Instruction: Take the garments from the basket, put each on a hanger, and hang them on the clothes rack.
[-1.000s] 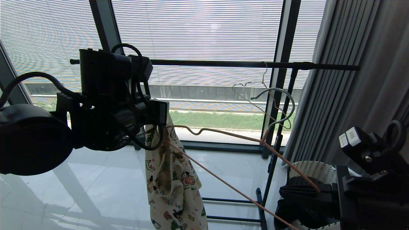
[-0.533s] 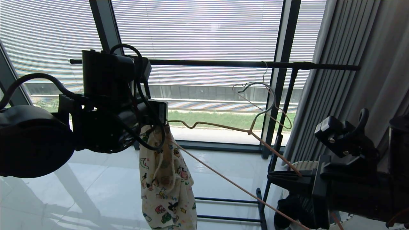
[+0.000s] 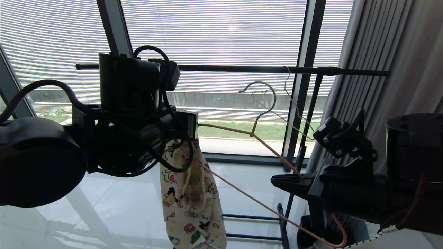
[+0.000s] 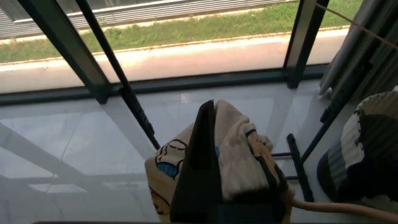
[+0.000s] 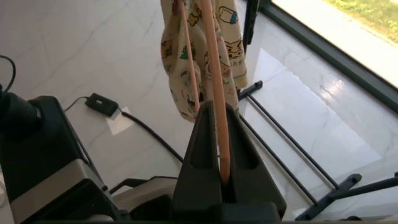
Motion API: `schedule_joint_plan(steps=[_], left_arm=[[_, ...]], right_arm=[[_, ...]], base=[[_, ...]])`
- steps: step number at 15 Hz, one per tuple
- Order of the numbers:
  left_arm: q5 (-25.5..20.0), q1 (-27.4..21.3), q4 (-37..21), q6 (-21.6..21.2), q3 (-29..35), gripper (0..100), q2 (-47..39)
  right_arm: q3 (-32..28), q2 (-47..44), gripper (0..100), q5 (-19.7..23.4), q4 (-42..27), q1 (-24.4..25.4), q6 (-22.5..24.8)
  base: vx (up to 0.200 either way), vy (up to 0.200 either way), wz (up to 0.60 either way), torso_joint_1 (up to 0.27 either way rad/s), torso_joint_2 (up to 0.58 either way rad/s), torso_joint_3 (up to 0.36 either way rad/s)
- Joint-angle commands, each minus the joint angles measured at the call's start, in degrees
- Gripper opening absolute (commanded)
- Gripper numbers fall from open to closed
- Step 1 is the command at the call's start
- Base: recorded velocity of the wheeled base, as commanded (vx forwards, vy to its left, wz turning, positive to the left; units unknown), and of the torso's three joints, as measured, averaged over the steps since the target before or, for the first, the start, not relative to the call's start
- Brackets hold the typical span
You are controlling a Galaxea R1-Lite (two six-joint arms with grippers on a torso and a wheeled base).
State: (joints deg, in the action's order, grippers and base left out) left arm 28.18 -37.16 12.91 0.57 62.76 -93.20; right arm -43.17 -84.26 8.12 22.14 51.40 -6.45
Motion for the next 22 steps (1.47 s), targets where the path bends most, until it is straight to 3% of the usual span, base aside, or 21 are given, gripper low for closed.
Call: schedule_joint_plan(steps=[1,7,10,13,16,22], left_arm=[[0.0,-3.9,0.0,2.0,0.4,0,0.6],[0.0,-9.7,0.0,3.4,2.8,0,-0.1],[0.2,-9.8,0.0,3.7,2.6,0,-0.1],[4.4,-1.4,0.0,3.4,2.7,0,-1.3],[4.6,4.0,0.5,2.1,3.3,0,-1.3],[5.6,6.7,2.8,-1.1,3.5,0,-1.0]], right_arm=[[-0.3,-3.2,0,-1.4,2.1,1.0,0.0],[-4.1,-8.1,0,-4.0,3.3,3.5,-1.3],[-4.8,-8.9,0,-5.0,3.4,4.0,-1.5],[-4.2,-8.2,0,-8.8,3.1,3.8,-1.5],[-3.6,-7.6,0,-11.8,2.3,3.5,-1.9],[-2.0,-5.8,0,-14.1,1.5,1.2,-1.9]], base=[[0.000,0.000,0.00,0.000,0.00,0.000],[0.000,0.000,0.00,0.000,0.00,0.000],[0.000,0.000,0.00,0.000,0.00,0.000],[0.000,0.000,0.00,0.000,0.00,0.000],[0.000,0.000,0.00,0.000,0.00,0.000],[0.000,0.000,0.00,0.000,0.00,0.000]])
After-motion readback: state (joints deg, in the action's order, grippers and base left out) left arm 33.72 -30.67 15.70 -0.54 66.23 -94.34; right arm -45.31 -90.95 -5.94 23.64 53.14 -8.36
